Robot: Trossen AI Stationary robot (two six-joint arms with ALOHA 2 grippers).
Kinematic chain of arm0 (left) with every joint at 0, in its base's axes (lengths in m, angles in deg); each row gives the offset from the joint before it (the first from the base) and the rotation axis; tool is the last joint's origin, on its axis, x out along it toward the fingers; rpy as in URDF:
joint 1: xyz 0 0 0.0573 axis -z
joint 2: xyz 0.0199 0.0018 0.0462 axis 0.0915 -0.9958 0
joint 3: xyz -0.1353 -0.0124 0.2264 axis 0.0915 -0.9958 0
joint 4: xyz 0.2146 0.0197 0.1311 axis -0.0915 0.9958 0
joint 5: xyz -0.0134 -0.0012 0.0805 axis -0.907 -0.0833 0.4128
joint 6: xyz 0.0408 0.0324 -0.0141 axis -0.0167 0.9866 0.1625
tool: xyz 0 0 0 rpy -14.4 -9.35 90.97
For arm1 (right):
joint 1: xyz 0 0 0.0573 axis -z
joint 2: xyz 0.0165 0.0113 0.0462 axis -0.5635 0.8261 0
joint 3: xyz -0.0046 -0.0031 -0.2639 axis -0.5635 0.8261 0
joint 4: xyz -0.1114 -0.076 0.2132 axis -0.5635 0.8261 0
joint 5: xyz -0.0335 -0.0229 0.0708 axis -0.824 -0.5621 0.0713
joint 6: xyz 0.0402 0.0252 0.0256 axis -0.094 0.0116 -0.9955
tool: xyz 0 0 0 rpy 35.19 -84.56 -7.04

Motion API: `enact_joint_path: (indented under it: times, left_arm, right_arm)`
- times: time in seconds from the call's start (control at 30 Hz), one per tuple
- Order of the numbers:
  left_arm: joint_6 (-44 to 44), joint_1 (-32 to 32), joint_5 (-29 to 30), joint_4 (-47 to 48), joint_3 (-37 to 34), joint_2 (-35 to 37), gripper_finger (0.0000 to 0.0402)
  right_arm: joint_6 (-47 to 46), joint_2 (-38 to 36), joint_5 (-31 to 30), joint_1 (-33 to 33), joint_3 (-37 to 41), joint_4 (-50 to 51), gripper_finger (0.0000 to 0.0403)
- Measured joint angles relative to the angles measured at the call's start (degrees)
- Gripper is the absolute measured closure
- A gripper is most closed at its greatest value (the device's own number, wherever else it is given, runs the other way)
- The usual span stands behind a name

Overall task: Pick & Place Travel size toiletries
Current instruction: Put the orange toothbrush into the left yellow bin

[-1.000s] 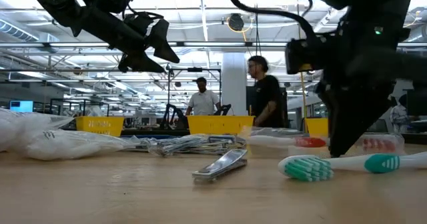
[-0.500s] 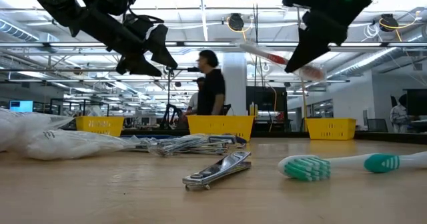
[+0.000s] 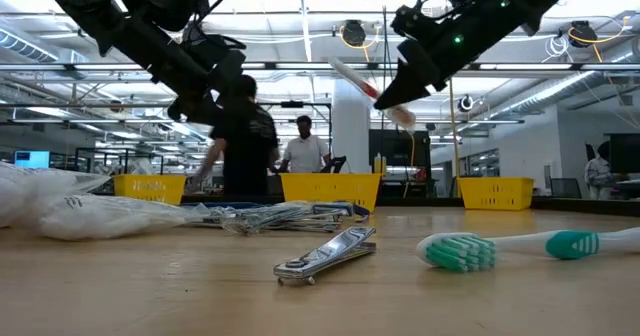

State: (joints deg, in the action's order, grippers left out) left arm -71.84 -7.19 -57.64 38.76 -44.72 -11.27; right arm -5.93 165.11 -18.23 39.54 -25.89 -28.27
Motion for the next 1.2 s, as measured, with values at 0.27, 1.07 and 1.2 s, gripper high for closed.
enact_joint_path:
  times: [0.27,1.07,1.2]
  left_arm:
    - [-0.22,1.15,-0.06,0.74,0.00,0.00,0.0094]
    - [4.26,2.57,-0.83,-3.28,0.00,0.00,0.0094]
    - [4.35,2.28,-0.68,-3.12,0.00,0.00,0.0094]
  right_arm:
    - [3.44,0.00,2.33,5.20,-0.01,0.26,0.0392]
    - [3.64,-0.04,20.57,11.46,13.54,-20.35,0.0392]
    - [1.53,-0.04,20.11,13.41,13.78,-17.75,0.0392]
